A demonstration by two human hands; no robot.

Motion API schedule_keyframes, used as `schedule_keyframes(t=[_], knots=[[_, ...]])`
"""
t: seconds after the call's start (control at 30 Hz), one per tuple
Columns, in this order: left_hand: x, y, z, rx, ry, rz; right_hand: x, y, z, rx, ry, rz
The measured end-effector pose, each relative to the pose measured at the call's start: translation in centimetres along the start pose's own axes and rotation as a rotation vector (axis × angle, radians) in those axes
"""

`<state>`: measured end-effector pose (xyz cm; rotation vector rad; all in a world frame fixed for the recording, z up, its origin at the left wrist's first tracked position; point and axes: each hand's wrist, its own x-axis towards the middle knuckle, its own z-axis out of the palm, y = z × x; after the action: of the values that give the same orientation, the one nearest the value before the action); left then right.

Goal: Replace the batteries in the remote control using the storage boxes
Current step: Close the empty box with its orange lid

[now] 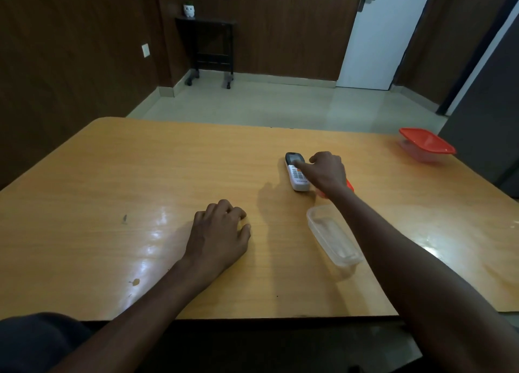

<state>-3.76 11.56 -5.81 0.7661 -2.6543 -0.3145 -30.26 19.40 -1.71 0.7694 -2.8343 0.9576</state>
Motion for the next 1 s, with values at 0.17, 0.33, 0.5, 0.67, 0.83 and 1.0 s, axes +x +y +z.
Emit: schedule_keyframes(t=[0.17, 0.33, 0.5, 0.67, 0.83, 1.0], knots=[[0.0, 0.2, 0.1, 0.028, 0.0, -0.003, -0.1, 3.3, -2.3, -0.139, 0.053, 0.036], [0.0, 0.8, 0.0, 0.045, -0.008, -0.019, -0.4, 5.9, -2.8, -0.264, -0.175, 0.17], [-0.1, 1.2, -0.1, -0.019, -0.008, -0.033, -2.1, 5.0, -4.1, -0.107, -0.001, 0.108], [-0.2, 2.4, -0.5, -0.301, 0.013, -0.082, -7.0, 1.7, -6.2, 0.257, -0.061, 0.028], [-0.1, 5.0, -2.6, -1.165, -0.182, -0.36, -13.6, -1.4, -7.3, 0.614, -0.381, -0.013], [-0.5, 5.1, -3.3, -1.534, -0.306, -0.505, -16.4, -2.1, -6.8, 0.816, -0.598, -0.055]])
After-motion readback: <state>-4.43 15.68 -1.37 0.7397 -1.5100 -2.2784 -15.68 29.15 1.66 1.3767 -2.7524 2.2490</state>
